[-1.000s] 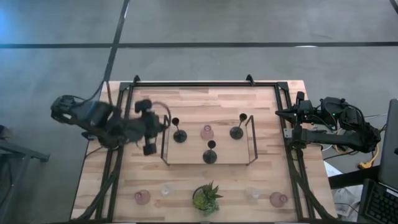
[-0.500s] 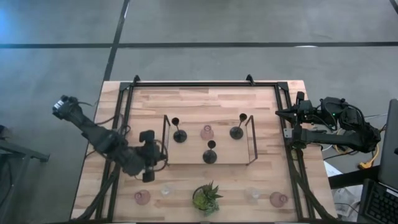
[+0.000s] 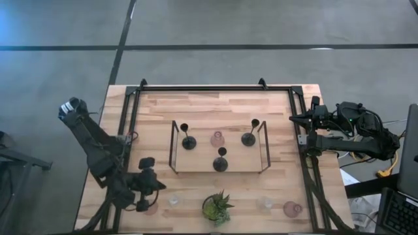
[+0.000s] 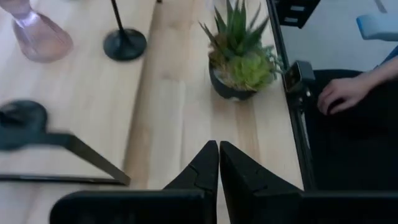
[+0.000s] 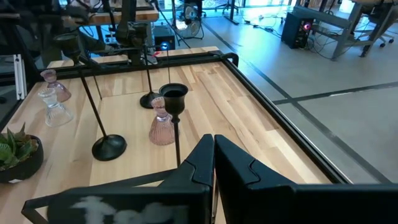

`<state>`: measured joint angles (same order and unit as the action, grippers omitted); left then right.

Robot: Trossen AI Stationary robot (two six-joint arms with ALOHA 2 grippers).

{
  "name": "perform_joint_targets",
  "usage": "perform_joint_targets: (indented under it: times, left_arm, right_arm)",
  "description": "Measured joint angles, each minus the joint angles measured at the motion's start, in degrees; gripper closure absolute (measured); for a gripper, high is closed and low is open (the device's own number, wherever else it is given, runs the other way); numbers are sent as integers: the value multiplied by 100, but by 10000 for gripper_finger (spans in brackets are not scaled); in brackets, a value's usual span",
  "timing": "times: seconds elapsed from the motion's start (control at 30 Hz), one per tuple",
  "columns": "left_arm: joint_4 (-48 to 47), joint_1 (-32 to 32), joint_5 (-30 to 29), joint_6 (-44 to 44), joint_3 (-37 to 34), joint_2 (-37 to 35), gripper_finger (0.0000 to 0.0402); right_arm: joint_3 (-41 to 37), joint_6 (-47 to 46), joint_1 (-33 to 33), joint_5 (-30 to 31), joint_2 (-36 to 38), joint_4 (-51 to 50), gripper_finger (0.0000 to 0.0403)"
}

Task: Pick & Place candle stick holders
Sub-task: Put the left pink glass candle holder on the shelf

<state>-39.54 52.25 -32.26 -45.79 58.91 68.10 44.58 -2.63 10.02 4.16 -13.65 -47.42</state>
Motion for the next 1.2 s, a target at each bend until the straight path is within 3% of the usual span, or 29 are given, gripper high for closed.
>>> perform_joint_targets:
  times: [0.4,0.57,0.77,0.87,1.03,1.2]
  left_arm:
    - [1583,486,135,-770,-1146,4,383]
    - [1189,585,694,-1488,-970,4,383]
    - [230,742,843,-1962,-365,49,384]
    - [-256,853,1270,-2464,-206,55,389]
    - [-946,1071,2019,-3188,-196,59,397]
    - [-1013,1138,2097,-3712,-311,72,395]
  right_arm:
    - [0,0,0,-2,0,-2,394]
    - [-2,0,1,0,0,-1,394]
    - [-1,0,1,-1,0,-2,394]
    - [0,0,2,0,0,-2,394]
    - [-1,0,0,-1,0,-2,394]
    - [0,0,0,-2,0,-2,394]
